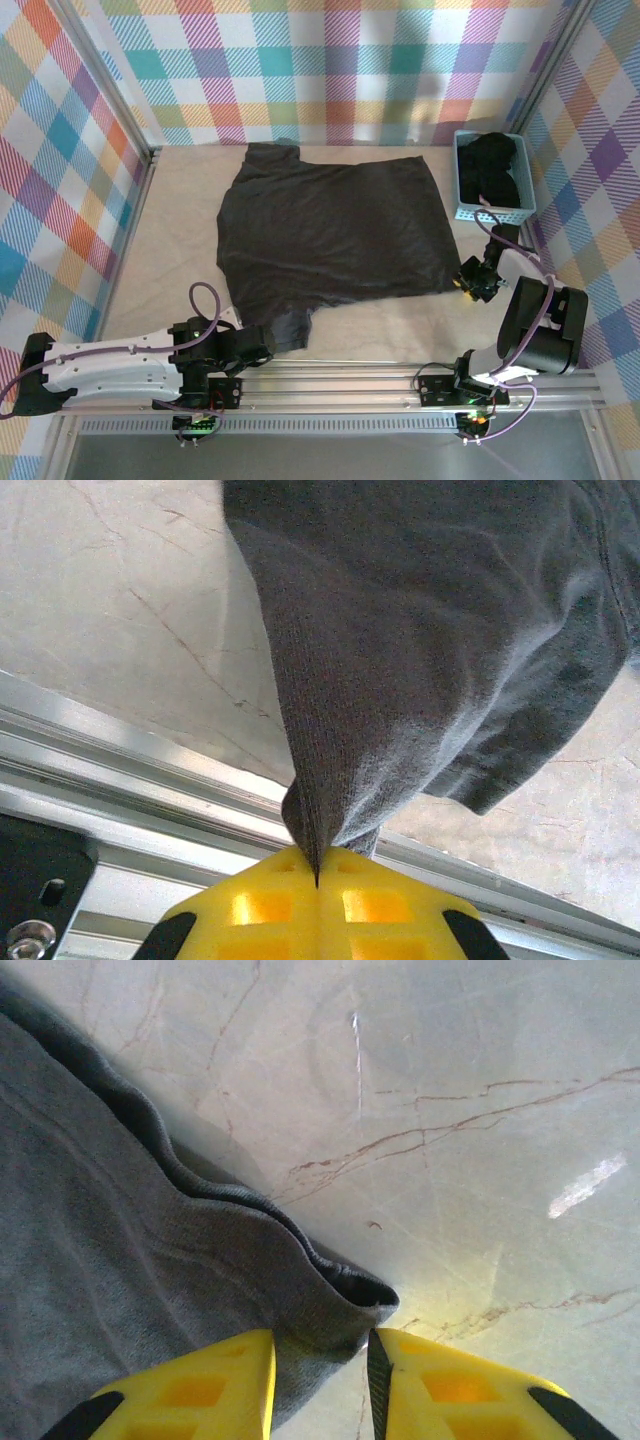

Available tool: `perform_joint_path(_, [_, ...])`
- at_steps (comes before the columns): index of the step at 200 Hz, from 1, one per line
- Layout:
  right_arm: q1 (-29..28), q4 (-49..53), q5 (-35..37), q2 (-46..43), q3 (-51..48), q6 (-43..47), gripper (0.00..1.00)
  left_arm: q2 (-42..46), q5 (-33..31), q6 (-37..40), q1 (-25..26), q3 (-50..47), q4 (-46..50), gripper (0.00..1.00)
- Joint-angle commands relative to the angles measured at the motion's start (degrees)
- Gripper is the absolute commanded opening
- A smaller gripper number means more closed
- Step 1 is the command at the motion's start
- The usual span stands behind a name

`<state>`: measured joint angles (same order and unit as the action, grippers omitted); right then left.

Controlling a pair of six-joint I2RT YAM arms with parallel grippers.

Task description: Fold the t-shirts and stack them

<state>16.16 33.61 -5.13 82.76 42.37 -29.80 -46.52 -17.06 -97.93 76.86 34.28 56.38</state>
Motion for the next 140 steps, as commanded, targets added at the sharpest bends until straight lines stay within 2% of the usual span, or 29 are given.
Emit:
perform_joint_path(1, [0.4, 0.7, 0.2, -1.6, -1.1, -0.7, 0.31, -1.8, -0.3, 1.5, 1.1, 1.1, -1.6, 0.00])
perform_joint_path(46, [0.4, -0.4, -0.5, 1.0, -1.7, -1.0, 0.29, -4.5, -0.1, 2.8, 1.1, 3.1, -4.0, 0.00])
perform_joint_path(78, [0.4, -0.4, -0.9, -0.8, -1.3, -0.9, 0.09, -4.8, -0.1, 4.8, 1.1, 4.2, -7.8, 0.00])
perform_joint_path(92, [0.4, 0.3, -0.9, -3.0, -0.9, -0.2, 0.00, -4.8, -0.8, 9.4, 1.1, 5.0, -11.1, 0.00])
perform_joint_path(140, [0.4, 5.3, -0.8, -8.7, 2.4, 2.1, 0.00, 1.2, -8.6, 24.0, 1.9, 8.7, -24.7, 0.00])
